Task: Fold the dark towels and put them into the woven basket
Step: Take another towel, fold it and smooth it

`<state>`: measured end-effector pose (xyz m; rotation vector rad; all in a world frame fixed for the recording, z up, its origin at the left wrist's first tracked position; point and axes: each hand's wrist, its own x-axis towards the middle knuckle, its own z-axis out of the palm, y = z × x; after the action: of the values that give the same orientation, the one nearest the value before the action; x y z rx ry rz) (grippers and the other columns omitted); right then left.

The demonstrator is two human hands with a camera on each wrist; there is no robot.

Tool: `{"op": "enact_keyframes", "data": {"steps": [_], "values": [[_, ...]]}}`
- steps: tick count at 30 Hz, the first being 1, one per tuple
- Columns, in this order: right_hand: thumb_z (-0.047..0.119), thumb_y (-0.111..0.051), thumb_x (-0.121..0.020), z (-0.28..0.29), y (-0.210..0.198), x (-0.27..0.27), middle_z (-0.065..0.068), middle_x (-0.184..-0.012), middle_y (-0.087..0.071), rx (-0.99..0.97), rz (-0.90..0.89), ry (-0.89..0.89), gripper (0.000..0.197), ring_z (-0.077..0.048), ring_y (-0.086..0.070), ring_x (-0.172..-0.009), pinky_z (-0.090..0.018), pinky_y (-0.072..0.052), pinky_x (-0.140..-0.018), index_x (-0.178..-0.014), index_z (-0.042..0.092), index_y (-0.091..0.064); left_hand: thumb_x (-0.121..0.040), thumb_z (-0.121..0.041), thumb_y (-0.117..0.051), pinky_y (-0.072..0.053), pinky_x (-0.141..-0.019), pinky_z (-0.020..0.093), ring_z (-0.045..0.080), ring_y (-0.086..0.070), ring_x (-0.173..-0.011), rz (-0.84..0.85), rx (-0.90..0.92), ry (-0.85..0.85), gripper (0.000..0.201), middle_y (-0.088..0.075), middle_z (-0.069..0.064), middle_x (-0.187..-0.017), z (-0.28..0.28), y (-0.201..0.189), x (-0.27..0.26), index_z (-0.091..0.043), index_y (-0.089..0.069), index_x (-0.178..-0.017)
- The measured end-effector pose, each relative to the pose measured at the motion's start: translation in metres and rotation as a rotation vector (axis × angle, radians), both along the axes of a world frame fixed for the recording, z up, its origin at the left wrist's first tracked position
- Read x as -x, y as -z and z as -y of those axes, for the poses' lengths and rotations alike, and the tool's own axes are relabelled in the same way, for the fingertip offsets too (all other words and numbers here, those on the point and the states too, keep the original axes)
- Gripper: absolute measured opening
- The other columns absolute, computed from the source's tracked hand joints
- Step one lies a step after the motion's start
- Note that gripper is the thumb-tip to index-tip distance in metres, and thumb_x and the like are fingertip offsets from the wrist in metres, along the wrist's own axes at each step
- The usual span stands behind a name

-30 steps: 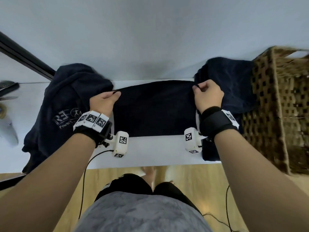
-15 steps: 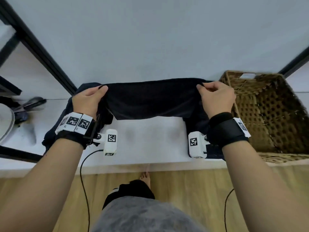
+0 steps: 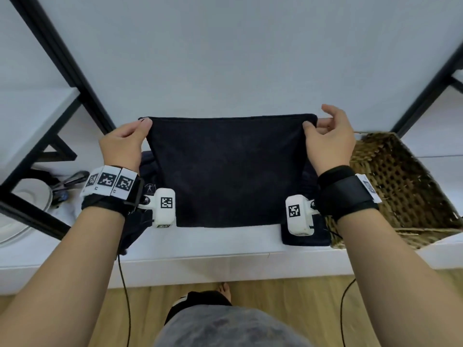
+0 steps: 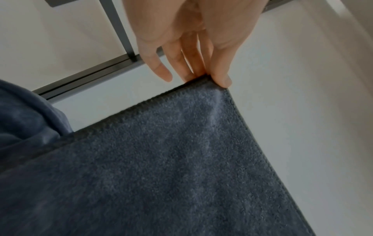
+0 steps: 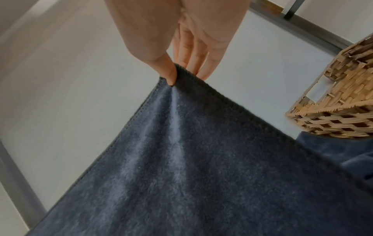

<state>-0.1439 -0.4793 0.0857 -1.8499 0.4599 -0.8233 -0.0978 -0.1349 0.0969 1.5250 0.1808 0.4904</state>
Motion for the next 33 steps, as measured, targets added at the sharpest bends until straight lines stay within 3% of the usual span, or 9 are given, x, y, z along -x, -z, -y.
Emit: {"op": "enact_keyframes", "data": {"steps": [4,7,10,12,15,17,21,27,33], "values": [[0.026,-0.067,-0.086,-0.002,0.007,0.006,0.013,-0.079,-0.061,0.081,-0.078,-0.025,0.016,0.000,-0.057,-0.074,-0.017,-0.047,-0.083,-0.102,0.025,-0.071,-0.086,-0.019,-0.073,-0.047,-0.049,0.006,-0.006,-0.066,-0.060,-0.022,0.038,0.016,0.003,-0.073,-0.019,-0.073,0.003,0.003,0.011,-0.017,-0.074,-0.087],[0.025,-0.068,-0.086,-0.004,0.016,0.010,0.015,-0.074,-0.061,0.069,-0.098,-0.030,0.007,0.004,-0.056,-0.069,-0.003,-0.040,-0.071,-0.092,0.025,-0.071,-0.086,-0.017,-0.073,-0.047,-0.051,0.005,-0.008,-0.066,-0.063,-0.034,0.015,-0.010,0.008,-0.072,-0.011,-0.084,-0.002,0.008,0.012,-0.013,-0.074,-0.092],[0.025,-0.070,-0.085,-0.006,0.022,0.009,0.019,-0.070,-0.058,0.044,-0.089,-0.028,0.003,0.017,-0.053,-0.064,0.005,-0.035,-0.062,-0.086,0.027,-0.067,-0.085,-0.021,-0.074,-0.049,-0.069,0.006,-0.010,-0.067,-0.077,-0.054,-0.072,-0.018,0.018,-0.073,-0.002,-0.099,-0.012,0.014,0.006,-0.012,-0.075,-0.101],[0.028,-0.071,-0.084,-0.006,0.024,0.006,0.020,-0.069,-0.060,0.043,-0.100,-0.030,0.003,0.019,-0.053,-0.065,0.005,-0.035,-0.063,-0.084,0.029,-0.068,-0.084,-0.021,-0.074,-0.050,-0.071,0.009,-0.008,-0.066,-0.072,-0.073,-0.109,-0.019,0.021,-0.074,-0.004,-0.091,-0.017,0.018,0.001,-0.012,-0.075,-0.102],[0.032,-0.071,-0.082,-0.003,0.026,-0.004,0.022,-0.070,-0.062,0.030,-0.111,-0.032,0.003,0.021,-0.054,-0.067,0.005,-0.035,-0.065,-0.081,0.033,-0.068,-0.086,-0.015,-0.071,-0.047,-0.054,0.011,-0.001,-0.056,-0.049,-0.087,-0.117,-0.012,0.013,-0.066,-0.012,-0.059,-0.019,0.025,-0.010,-0.008,-0.075,-0.097],[0.033,-0.071,-0.081,-0.002,0.028,-0.013,0.025,-0.070,-0.062,-0.002,-0.106,-0.034,0.004,0.023,-0.054,-0.068,0.005,-0.036,-0.068,-0.079,0.035,-0.068,-0.087,-0.008,-0.068,-0.050,-0.056,0.014,0.003,-0.059,-0.051,-0.097,-0.137,0.009,0.013,-0.067,-0.004,-0.067,-0.020,0.030,-0.021,-0.007,-0.072,-0.099],[0.024,-0.070,-0.084,-0.001,0.037,-0.043,0.015,-0.080,-0.068,-0.186,-0.123,-0.066,0.008,0.000,-0.069,-0.060,-0.017,-0.053,-0.067,-0.084,0.031,-0.069,-0.092,-0.003,-0.062,-0.059,-0.071,0.022,0.006,-0.068,-0.061,-0.186,-0.196,0.071,0.020,-0.065,0.003,-0.083,-0.019,0.042,-0.050,-0.012,-0.068,-0.108],[0.003,-0.063,-0.089,0.005,0.055,-0.083,-0.014,-0.103,-0.066,-0.411,-0.244,-0.144,0.015,-0.015,-0.075,-0.078,-0.032,-0.060,-0.076,-0.087,0.017,-0.065,-0.095,-0.001,-0.055,-0.059,-0.079,0.026,0.009,-0.072,-0.069,-0.297,-0.272,0.148,0.019,-0.067,0.012,-0.094,-0.008,0.047,-0.094,-0.014,-0.065,-0.085],[0.018,-0.073,-0.078,0.009,0.053,-0.103,0.000,-0.094,-0.073,-0.358,-0.234,-0.181,0.012,-0.015,-0.071,-0.092,-0.037,-0.057,-0.089,-0.085,0.026,-0.069,-0.100,-0.001,-0.044,-0.058,-0.081,0.026,0.015,-0.073,-0.087,-0.240,-0.163,0.164,0.023,-0.067,0.008,-0.101,0.001,0.042,-0.117,-0.014,-0.057,-0.086]]}}
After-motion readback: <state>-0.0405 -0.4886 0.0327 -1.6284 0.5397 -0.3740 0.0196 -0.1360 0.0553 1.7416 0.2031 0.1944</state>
